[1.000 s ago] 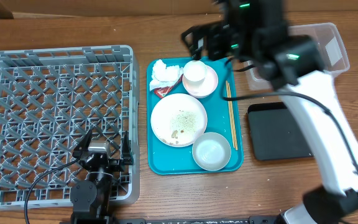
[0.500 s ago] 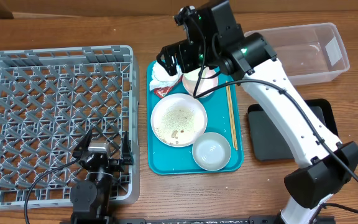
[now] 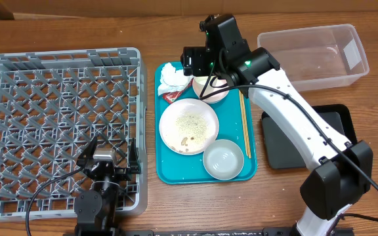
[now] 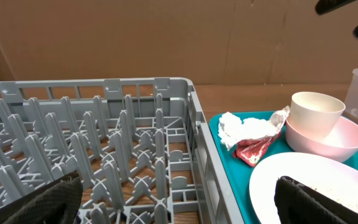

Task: Sort waste into correct bins and load items into the dishwasher
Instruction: 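Raise the right arm and move the right gripper over the teal tray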

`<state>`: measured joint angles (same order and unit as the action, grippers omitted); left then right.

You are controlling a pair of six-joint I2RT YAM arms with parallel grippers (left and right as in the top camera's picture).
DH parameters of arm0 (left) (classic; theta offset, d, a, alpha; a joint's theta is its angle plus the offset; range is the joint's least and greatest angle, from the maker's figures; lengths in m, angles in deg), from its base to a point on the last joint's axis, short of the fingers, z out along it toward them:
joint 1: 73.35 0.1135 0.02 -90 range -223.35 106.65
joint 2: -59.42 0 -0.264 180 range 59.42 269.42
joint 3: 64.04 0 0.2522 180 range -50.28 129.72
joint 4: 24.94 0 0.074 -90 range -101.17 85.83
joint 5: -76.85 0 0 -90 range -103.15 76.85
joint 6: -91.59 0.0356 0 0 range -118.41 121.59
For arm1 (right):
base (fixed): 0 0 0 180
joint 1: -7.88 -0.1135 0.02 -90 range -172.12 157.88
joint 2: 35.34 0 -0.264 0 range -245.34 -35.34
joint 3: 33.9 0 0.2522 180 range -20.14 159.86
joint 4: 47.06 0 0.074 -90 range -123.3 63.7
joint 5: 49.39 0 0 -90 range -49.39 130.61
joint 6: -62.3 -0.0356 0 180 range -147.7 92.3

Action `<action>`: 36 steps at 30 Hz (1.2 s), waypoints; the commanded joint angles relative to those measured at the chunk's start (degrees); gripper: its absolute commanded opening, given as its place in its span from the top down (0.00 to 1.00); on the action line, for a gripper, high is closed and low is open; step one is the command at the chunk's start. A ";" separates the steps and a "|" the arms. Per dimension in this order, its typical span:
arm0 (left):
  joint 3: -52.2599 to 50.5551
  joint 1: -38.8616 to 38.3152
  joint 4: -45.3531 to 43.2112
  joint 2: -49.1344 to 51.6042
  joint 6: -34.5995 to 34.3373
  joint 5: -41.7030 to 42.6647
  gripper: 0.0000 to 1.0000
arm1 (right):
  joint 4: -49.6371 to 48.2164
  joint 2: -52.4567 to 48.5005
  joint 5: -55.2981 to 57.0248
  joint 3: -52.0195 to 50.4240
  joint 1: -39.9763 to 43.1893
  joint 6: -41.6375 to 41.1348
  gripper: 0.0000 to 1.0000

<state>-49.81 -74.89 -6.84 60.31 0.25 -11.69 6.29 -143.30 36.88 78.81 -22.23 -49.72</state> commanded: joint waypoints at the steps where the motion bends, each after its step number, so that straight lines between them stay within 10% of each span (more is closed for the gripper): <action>1: -0.20 -0.74 0.09 -0.52 -0.37 0.00 0.00 | -2.49 0.55 2.27 -2.95 -0.57 -2.25 0.13; 21: -0.20 -0.74 0.11 -0.52 -0.37 0.00 0.00 | -6.25 -4.22 4.70 -4.13 -5.09 -3.74 0.14; 36: -0.20 -0.74 0.09 -0.52 -0.37 0.00 0.00 | 16.13 6.16 6.19 -1.38 -5.68 -19.28 0.07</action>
<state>-49.81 -74.89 -6.84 60.31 0.25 -11.69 19.43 -143.52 42.52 74.86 -27.78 -64.80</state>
